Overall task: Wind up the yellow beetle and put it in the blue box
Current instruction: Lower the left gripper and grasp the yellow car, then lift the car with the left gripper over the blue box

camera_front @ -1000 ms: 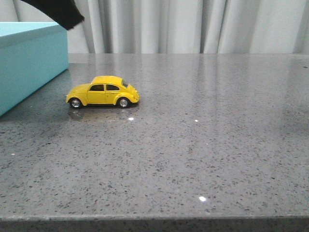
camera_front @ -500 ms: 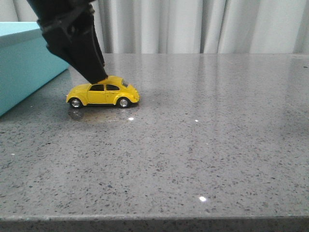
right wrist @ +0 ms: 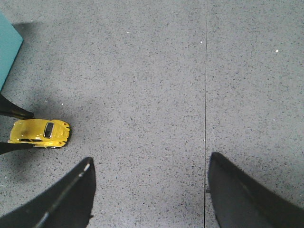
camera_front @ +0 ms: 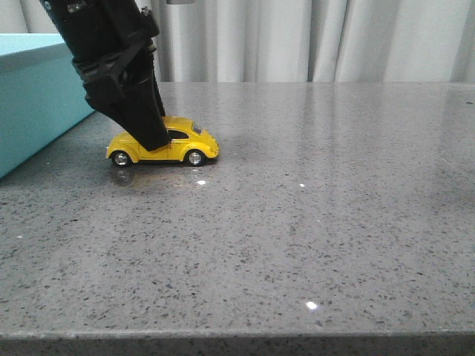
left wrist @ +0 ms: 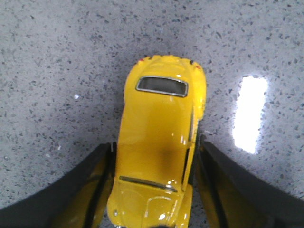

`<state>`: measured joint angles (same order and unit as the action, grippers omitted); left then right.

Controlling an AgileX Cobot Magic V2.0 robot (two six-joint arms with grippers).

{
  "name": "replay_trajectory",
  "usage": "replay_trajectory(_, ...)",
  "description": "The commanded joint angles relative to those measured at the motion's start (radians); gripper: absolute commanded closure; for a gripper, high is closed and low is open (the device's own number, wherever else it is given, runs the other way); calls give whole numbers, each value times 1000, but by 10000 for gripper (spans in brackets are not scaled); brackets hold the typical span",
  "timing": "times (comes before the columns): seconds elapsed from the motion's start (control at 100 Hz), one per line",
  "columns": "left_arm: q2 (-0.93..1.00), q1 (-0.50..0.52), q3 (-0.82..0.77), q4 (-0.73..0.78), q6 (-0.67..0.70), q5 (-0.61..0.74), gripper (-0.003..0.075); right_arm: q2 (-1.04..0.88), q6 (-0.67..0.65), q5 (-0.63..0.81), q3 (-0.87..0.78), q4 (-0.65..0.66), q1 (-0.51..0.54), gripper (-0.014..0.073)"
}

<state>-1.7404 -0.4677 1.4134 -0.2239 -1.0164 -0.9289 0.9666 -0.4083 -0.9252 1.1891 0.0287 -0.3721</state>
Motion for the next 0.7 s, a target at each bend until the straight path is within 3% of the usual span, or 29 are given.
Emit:
replay_trajectory(0.0,43,-10,27,-9,0,35,344,-15,13,55,26,12,-1,85)
replay_trajectory(0.21,43,-10,27,-7,0,27,351,-15,13,55,26,12,-1,85)
replay_trajectory(0.48,43,-10,28,-7,0,24,568,-15,13,55,26,12,-1,85)
replay_trajectory(0.69,88,-10,74,-10,47,21,609,-15,13,54,26,12,-1,85)
